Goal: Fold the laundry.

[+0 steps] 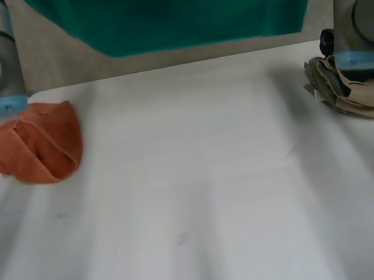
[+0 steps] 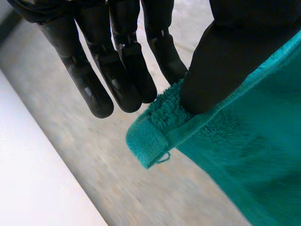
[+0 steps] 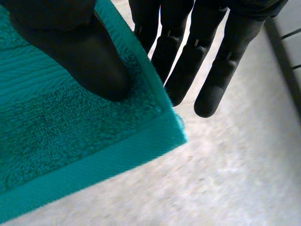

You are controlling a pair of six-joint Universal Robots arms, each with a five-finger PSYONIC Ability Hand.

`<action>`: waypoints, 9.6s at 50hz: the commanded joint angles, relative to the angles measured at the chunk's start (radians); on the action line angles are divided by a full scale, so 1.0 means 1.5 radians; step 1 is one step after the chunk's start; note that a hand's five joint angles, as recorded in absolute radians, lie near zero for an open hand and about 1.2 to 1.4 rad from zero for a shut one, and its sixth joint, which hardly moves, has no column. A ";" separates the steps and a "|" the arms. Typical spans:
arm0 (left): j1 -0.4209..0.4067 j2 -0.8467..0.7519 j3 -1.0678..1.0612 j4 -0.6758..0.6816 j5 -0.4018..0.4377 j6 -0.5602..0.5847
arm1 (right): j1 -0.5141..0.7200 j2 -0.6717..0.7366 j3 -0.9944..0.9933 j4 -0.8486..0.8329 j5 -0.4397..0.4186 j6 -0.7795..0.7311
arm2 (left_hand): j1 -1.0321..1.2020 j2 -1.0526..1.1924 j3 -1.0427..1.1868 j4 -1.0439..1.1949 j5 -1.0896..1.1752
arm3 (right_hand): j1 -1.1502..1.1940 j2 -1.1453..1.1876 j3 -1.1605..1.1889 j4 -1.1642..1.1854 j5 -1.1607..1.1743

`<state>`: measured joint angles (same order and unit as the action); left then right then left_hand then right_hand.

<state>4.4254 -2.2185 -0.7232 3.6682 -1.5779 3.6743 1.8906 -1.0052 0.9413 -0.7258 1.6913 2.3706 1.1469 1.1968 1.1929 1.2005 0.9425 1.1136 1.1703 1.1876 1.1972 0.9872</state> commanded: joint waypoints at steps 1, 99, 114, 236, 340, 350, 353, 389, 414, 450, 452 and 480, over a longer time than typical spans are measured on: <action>-0.001 0.004 -0.183 -0.028 0.006 -0.013 | -0.004 0.022 0.073 0.085 -0.044 0.029 | 0.166 0.133 0.136 0.130 0.186 | 0.188 0.151 0.139 0.133 0.156; -0.056 0.170 -0.589 -0.175 -0.031 -0.007 | -0.168 -0.048 0.427 0.443 -0.238 0.103 | -0.648 -0.681 -0.678 -0.684 -0.628 | -0.400 -0.438 -0.449 -0.456 -0.432; -0.054 0.115 -0.541 -0.165 -0.028 -0.007 | -0.178 0.035 0.408 0.373 -0.231 0.086 | -0.630 -0.663 -0.661 -0.666 -0.610 | 0.072 0.034 0.023 0.016 0.040; -0.153 0.229 -0.554 -0.171 -0.059 -0.140 | 0.195 -0.097 0.365 0.275 -0.225 0.365 | -0.636 -0.669 -0.667 -0.672 -0.616 | -0.626 -0.664 -0.675 -0.682 -0.658; -0.194 0.217 -0.272 -0.349 0.178 -0.160 | 0.053 0.029 0.101 0.025 -0.162 0.296 | -0.622 -0.656 -0.653 -0.658 -0.602 | 0.188 0.151 0.139 0.133 0.156; -0.197 0.220 -0.283 -0.347 0.177 -0.162 | -0.165 0.058 0.006 -0.054 -0.182 0.358 | -0.622 -0.656 -0.653 -0.658 -0.602 | 0.188 0.151 0.139 0.133 0.156; -0.199 0.219 -0.284 -0.348 0.177 -0.162 | -0.226 0.100 -0.006 -0.058 -0.231 0.386 | -0.622 -0.656 -0.653 -0.658 -0.602 | 0.188 0.151 0.139 0.133 0.156; -0.258 0.240 -0.356 -0.345 0.190 -0.161 | -0.448 0.089 0.160 0.099 -0.560 0.444 | -0.632 -0.665 -0.663 -0.668 -0.612 | -0.626 -0.664 -0.675 -0.682 -0.658; -0.251 0.315 -0.335 -0.337 0.181 -0.177 | -0.226 -0.180 0.185 0.181 -0.273 0.096 | -0.636 -0.669 -0.667 -0.672 -0.616 | -0.626 -0.664 -0.675 -0.682 -0.658; 0.281 -0.134 -0.238 -0.319 0.273 0.225 | 0.012 -0.172 0.611 0.207 -0.395 0.064 | -0.429 -0.462 -0.460 -0.465 -0.409 | -0.626 -0.664 -0.675 -0.682 -0.658; 0.285 -0.142 -0.237 -0.302 0.273 0.226 | 0.012 -0.170 0.611 0.207 -0.396 0.064 | -0.391 -0.425 -0.422 -0.427 -0.372 | -0.626 -0.664 -0.675 -0.682 -0.658; 0.274 -0.208 -0.201 -0.197 0.259 0.220 | 0.013 -0.147 0.611 0.206 -0.389 0.064 | 0.166 0.133 0.136 0.130 0.186 | -0.626 -0.664 -0.675 -0.682 -0.658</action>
<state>4.8506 -2.5382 -1.0209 3.3639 -1.1758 4.0037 1.9083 -1.2252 1.8577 -0.4172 1.1068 2.4667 1.0475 0.9995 0.9978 0.9977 0.8059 0.2200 0.2070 0.2051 0.2022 0.0388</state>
